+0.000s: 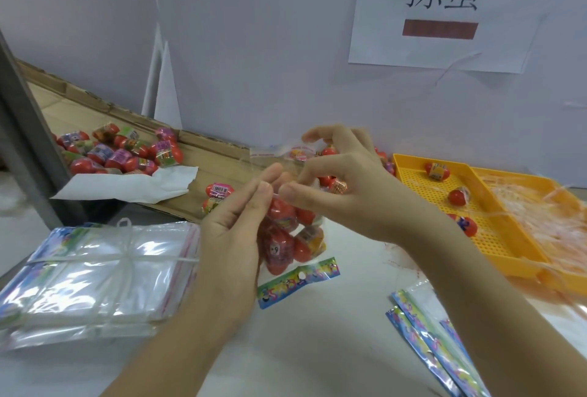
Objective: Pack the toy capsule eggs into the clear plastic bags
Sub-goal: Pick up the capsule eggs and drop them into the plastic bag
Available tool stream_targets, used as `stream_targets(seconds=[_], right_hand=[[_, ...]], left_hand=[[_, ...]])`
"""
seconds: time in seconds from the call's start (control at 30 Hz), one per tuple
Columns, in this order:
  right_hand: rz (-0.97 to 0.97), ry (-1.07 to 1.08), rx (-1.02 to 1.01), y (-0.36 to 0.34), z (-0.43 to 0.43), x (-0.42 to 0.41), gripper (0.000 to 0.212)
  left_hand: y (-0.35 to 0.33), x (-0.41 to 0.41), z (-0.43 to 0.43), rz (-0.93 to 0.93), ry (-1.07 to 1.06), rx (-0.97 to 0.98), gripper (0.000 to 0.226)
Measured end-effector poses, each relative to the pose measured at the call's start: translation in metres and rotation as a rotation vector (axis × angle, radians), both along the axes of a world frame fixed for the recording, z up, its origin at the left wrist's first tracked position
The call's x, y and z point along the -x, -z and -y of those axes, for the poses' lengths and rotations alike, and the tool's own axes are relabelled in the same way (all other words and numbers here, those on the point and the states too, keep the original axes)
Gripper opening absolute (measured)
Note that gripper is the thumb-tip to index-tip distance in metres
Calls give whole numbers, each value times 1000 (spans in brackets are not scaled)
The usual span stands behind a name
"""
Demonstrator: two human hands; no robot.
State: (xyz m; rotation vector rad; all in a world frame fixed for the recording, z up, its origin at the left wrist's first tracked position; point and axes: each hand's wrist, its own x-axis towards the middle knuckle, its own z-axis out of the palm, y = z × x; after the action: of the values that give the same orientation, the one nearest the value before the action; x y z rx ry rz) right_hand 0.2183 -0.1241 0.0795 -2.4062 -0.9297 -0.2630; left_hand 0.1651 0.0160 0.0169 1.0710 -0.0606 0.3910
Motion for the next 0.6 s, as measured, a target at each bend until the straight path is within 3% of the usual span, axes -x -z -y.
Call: stream_targets(seconds=[0.17,0.23,0.33,0.43,0.6], right_hand=[[-122,-40,-223,-3,0,-2,9],[-75,-37,-235,-2,-2,-1,7],[279,28,-274,3,-7,4,19],[669,23,-203,4,-12,9,13],[836,55,-142,2,-15,11,12]], left_hand=[[-3,-1,-3,-54,-9,33,35],[-4,0,-4,-39,-57,-47,35],[-3,4,2,47,-142,-255,35],[-6,10,10,143,-118,-285,25],[-5,15,12,225,-127,-456,31]])
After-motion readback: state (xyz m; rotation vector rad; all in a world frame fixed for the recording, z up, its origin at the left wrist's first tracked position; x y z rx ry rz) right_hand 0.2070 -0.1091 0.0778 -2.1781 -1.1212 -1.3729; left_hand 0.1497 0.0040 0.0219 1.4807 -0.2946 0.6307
